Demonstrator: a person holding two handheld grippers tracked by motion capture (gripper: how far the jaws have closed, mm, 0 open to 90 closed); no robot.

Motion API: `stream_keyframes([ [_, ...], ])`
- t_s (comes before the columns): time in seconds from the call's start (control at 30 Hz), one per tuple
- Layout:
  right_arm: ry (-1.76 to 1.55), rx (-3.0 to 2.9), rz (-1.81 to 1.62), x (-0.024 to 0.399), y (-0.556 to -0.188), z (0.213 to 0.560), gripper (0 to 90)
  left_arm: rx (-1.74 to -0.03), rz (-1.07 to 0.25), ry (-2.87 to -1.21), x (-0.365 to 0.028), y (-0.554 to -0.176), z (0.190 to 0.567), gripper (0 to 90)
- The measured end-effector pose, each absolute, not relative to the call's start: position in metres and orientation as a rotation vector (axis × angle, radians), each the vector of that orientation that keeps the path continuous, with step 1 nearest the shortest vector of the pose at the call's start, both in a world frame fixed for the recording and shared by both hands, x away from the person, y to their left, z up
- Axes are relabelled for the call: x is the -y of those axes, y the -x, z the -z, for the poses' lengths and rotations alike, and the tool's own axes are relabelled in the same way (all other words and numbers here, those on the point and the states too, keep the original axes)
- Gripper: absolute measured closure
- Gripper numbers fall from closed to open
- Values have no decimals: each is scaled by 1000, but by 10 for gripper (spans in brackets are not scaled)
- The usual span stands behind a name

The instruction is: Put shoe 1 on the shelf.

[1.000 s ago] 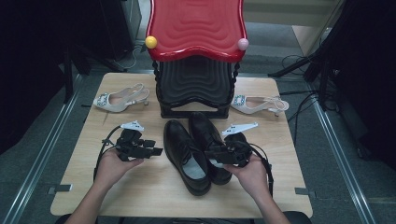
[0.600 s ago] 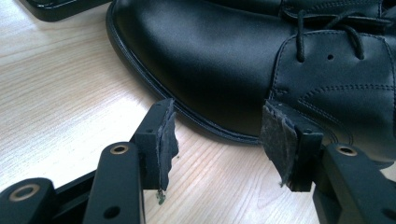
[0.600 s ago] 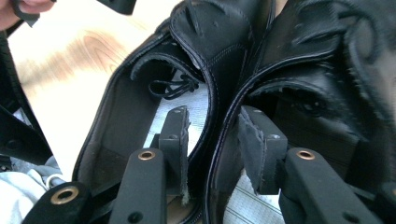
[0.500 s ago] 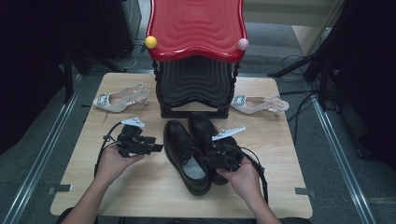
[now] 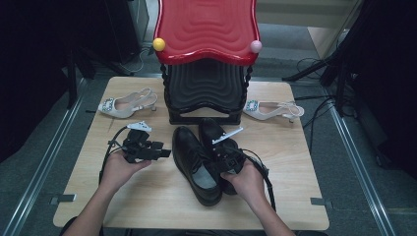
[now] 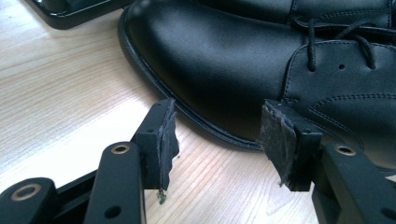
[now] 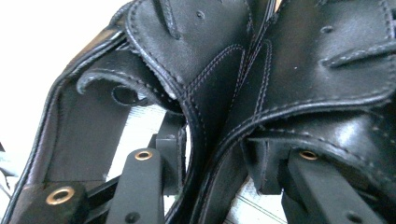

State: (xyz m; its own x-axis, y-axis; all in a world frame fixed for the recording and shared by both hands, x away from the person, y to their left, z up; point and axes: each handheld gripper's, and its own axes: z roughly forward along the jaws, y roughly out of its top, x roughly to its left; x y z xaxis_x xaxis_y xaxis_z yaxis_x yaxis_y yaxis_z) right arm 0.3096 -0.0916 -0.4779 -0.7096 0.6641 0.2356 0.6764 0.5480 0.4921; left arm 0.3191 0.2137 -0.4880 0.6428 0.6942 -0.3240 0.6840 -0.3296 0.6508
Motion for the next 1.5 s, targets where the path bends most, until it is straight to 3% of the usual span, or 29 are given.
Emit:
stream_keyframes([
  [0.3,1210,2779,796,86,-313,481,690,-1083,-37,-2044,-218,-320,487,465],
  [0.57,1222,2739,808,94,-317,480,801,-1104,-54,-2032,-227,-321,487,466],
  [0.8,1183,2638,844,113,-328,475,819,-1122,-83,-2032,-232,-321,488,467],
  [1.5,1147,2422,1193,157,-322,390,825,-1165,-111,-2002,-248,-315,490,475],
])
